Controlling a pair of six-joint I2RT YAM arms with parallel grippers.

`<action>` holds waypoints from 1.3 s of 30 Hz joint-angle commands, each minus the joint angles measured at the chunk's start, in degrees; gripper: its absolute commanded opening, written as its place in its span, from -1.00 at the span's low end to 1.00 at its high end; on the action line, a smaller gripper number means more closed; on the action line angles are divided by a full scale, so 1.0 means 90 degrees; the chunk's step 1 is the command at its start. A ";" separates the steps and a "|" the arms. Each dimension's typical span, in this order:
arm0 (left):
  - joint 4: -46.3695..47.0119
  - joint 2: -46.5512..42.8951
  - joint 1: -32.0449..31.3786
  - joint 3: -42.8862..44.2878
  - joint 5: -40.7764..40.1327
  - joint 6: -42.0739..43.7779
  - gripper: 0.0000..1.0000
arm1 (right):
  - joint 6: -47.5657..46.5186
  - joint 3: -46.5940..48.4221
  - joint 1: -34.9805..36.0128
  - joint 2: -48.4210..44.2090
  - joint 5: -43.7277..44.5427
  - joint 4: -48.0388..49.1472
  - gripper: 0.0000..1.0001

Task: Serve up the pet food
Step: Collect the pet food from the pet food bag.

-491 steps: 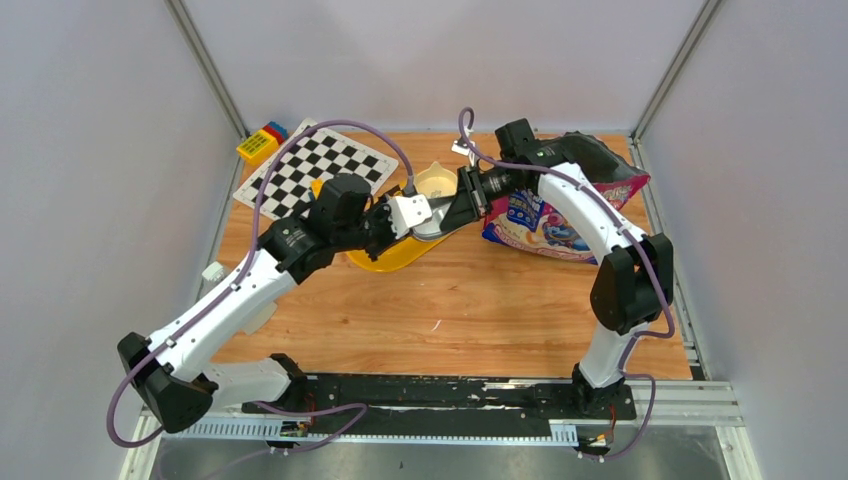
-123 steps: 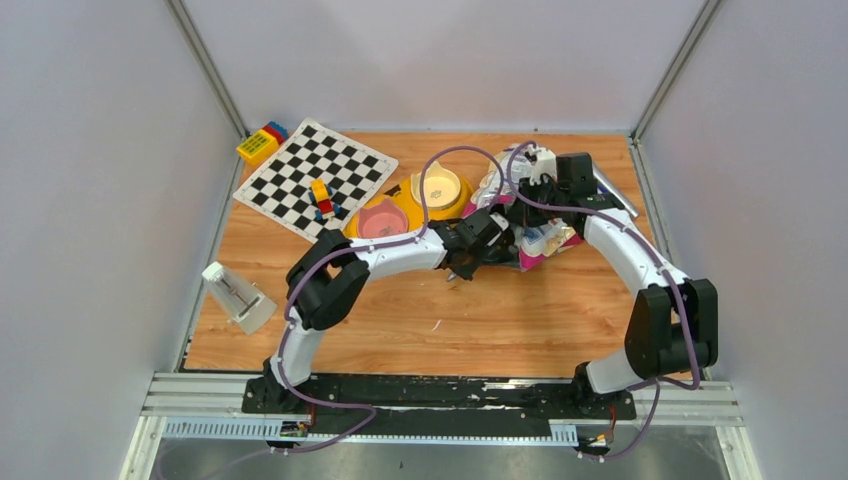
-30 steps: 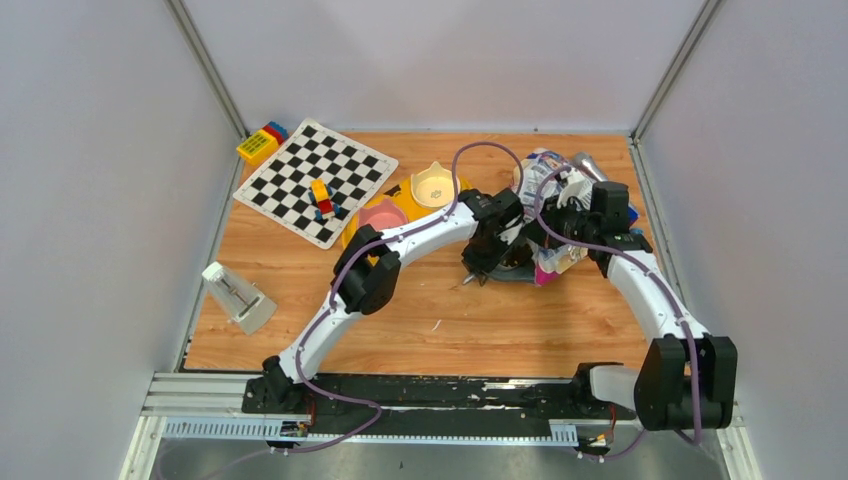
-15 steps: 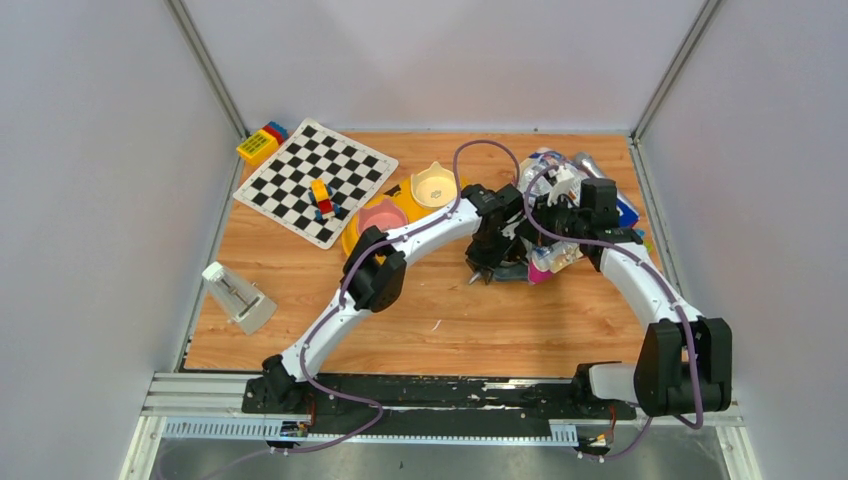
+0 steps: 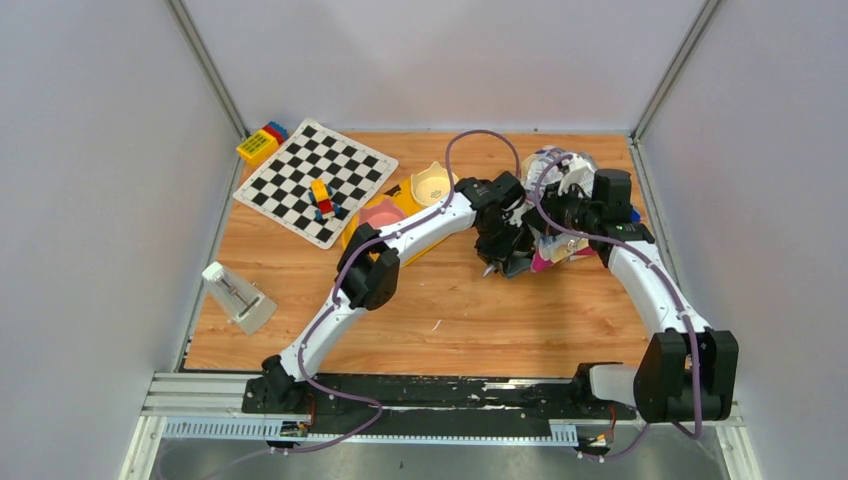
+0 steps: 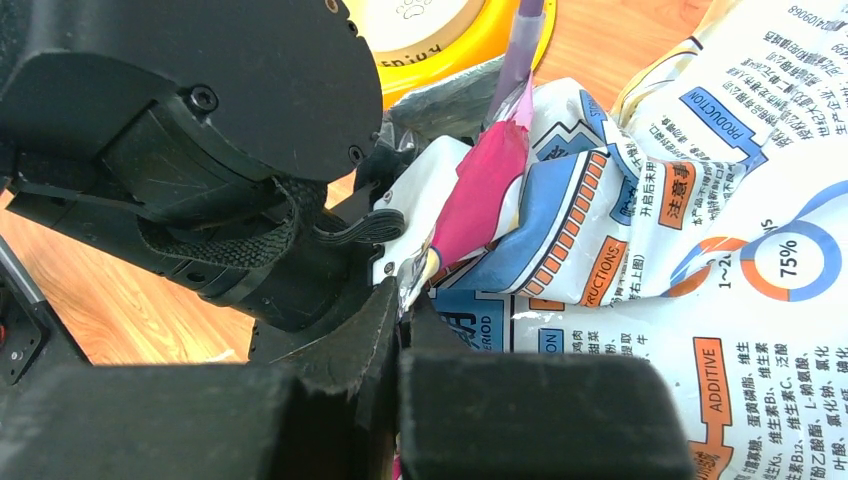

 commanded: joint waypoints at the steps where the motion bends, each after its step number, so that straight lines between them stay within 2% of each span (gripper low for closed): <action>1: 0.2055 -0.0412 0.0389 0.0146 0.0223 -0.0289 -1.00 | 0.0599 0.0170 0.0263 -0.0588 -0.2406 -0.0712 -1.00; 4: 0.2054 -0.0130 0.0382 0.0189 0.0120 -0.0294 -1.00 | 0.0608 0.0174 0.0259 -0.0660 -0.2486 -0.0814 -1.00; 13: 0.1206 0.0485 0.0343 0.0353 -0.1238 -0.0445 -1.00 | 0.0242 0.0023 0.0395 -0.0863 -0.2679 -0.1170 -1.00; 19: 0.0797 0.0054 0.0319 -0.0390 -0.1964 -0.0090 -1.00 | -0.0328 -0.0244 0.0420 -0.0830 -0.2415 -0.1362 -1.00; 22: 0.0618 -0.0188 0.0329 -0.0804 -0.2250 0.0066 -1.00 | -0.0478 -0.0350 0.0482 -0.0489 -0.2519 -0.1498 -1.00; 25: 0.0488 -0.0300 0.0323 -0.1053 -0.2305 0.0157 -1.00 | -0.0773 -0.0261 0.0630 -0.0332 -0.2508 -0.1781 -1.00; 29: 0.0415 -0.0243 0.0322 -0.1179 -0.2273 0.0191 -1.00 | -0.1010 -0.0409 0.1198 -0.0580 -0.1952 -0.1771 -1.00; 35: 0.0248 0.0565 0.0274 0.0031 -0.1879 -0.0037 -1.00 | -0.0786 -0.0400 0.1621 -0.0414 -0.1881 -0.1575 -1.00; 39: 0.0794 0.0913 0.0277 0.0438 -0.1314 -0.0337 -1.00 | -0.0759 -0.0368 0.1622 -0.0367 -0.1867 -0.1584 -1.00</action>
